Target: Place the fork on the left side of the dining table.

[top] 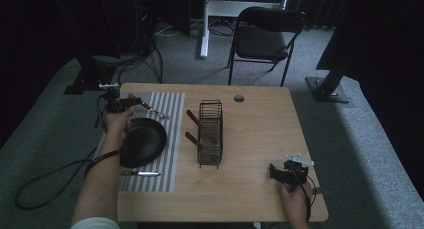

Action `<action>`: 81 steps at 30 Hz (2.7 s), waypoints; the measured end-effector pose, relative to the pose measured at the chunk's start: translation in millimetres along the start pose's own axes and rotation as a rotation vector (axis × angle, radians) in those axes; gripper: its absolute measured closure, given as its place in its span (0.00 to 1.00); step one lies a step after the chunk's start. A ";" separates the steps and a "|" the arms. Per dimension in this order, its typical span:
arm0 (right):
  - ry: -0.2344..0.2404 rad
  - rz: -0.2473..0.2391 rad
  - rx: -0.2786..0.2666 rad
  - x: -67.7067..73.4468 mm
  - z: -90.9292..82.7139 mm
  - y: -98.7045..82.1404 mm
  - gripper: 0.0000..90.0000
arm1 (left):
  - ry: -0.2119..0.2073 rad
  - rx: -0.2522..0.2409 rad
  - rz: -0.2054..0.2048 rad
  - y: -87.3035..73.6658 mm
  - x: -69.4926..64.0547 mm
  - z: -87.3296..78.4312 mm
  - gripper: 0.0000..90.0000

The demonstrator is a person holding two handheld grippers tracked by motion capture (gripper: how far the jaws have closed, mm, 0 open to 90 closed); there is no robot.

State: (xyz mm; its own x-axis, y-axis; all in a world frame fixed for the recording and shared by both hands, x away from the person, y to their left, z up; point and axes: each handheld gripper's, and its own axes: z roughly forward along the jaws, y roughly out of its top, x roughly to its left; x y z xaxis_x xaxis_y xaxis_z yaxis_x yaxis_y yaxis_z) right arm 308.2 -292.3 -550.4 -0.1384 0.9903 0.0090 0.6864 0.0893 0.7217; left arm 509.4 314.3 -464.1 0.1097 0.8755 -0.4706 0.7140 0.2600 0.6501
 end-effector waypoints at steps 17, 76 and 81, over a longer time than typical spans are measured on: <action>0.000 0.000 0.000 0.0 0.0 0.0 0.14 | 0.148 0.071 -0.035 -15.7 17.2 22.0 0.56; 0.001 0.001 0.000 0.0 0.0 0.1 0.14 | 0.207 0.005 0.241 -73.5 -8.7 -40.4 0.42; 0.001 0.001 0.000 0.0 0.0 0.1 0.14 | 0.206 -0.004 0.243 -78.1 -8.6 -50.5 0.42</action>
State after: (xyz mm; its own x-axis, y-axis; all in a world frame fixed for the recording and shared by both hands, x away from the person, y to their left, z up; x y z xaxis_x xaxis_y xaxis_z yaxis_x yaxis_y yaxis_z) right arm 308.3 -292.3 -550.3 -0.1378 0.9904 0.0105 0.6869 0.0879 0.7214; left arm 417.7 307.0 -480.7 0.1344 0.9761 -0.1707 0.6813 0.0340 0.7312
